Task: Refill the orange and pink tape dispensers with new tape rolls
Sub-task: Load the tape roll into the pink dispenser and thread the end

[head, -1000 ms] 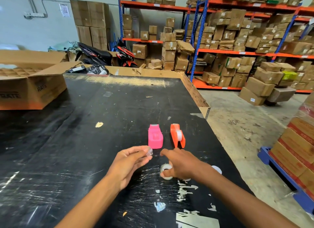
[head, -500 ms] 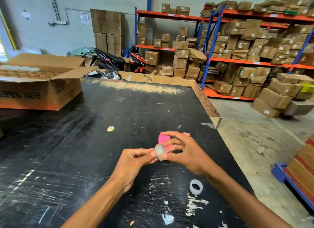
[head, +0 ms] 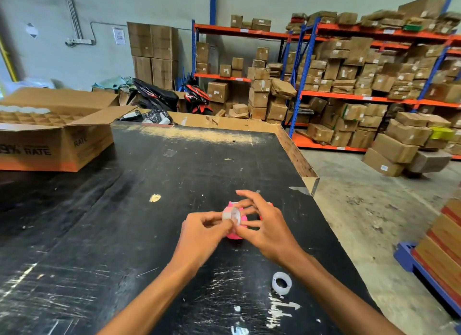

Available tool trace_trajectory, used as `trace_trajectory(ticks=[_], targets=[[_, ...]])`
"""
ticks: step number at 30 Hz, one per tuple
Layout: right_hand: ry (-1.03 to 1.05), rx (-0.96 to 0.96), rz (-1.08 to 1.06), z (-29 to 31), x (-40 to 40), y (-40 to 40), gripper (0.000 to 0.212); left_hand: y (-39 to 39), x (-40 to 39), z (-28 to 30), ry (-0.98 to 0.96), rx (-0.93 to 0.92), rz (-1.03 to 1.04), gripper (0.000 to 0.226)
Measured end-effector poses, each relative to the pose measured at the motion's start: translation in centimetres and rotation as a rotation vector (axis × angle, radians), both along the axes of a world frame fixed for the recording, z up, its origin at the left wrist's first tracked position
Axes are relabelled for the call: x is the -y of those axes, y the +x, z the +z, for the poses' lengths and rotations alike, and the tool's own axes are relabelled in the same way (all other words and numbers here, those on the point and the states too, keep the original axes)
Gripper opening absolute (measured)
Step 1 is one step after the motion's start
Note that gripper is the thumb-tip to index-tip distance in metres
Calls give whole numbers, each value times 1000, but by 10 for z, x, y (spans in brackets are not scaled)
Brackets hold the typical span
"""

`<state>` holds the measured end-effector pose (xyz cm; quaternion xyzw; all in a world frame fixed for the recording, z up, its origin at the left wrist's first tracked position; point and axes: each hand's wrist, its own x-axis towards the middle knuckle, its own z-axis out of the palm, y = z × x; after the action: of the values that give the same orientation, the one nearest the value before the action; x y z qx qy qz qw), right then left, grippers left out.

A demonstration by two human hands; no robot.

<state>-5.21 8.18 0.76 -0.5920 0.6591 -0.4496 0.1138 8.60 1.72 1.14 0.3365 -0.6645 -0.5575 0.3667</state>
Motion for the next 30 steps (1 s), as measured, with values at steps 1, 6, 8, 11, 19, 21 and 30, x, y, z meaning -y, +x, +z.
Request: trace_trajectory(ticks=[1, 6, 8, 11, 19, 21, 30], targets=[[-1, -15, 14, 0, 0, 0, 60, -2, 2, 0, -91, 58, 53, 11], [-21, -38, 37, -3, 2, -3, 51, -10, 10, 4, -225, 137, 131, 11], [-24, -68, 17, -5, 4, -4, 49, -12, 14, 0, -190, 128, 112, 13], [-6, -47, 23, -10, 8, -8, 49, -16, 20, -6, -145, 122, 106, 11], [27, -114, -173, -14, 25, -16, 28, -35, 33, 1, -114, 154, 38, 15], [44, -36, -204, -9, 34, -23, 27, -41, 40, 2, -33, 129, 9, 16], [229, 162, -226, -16, 69, -57, 39, -56, 71, -30, 103, 102, -74, 23]])
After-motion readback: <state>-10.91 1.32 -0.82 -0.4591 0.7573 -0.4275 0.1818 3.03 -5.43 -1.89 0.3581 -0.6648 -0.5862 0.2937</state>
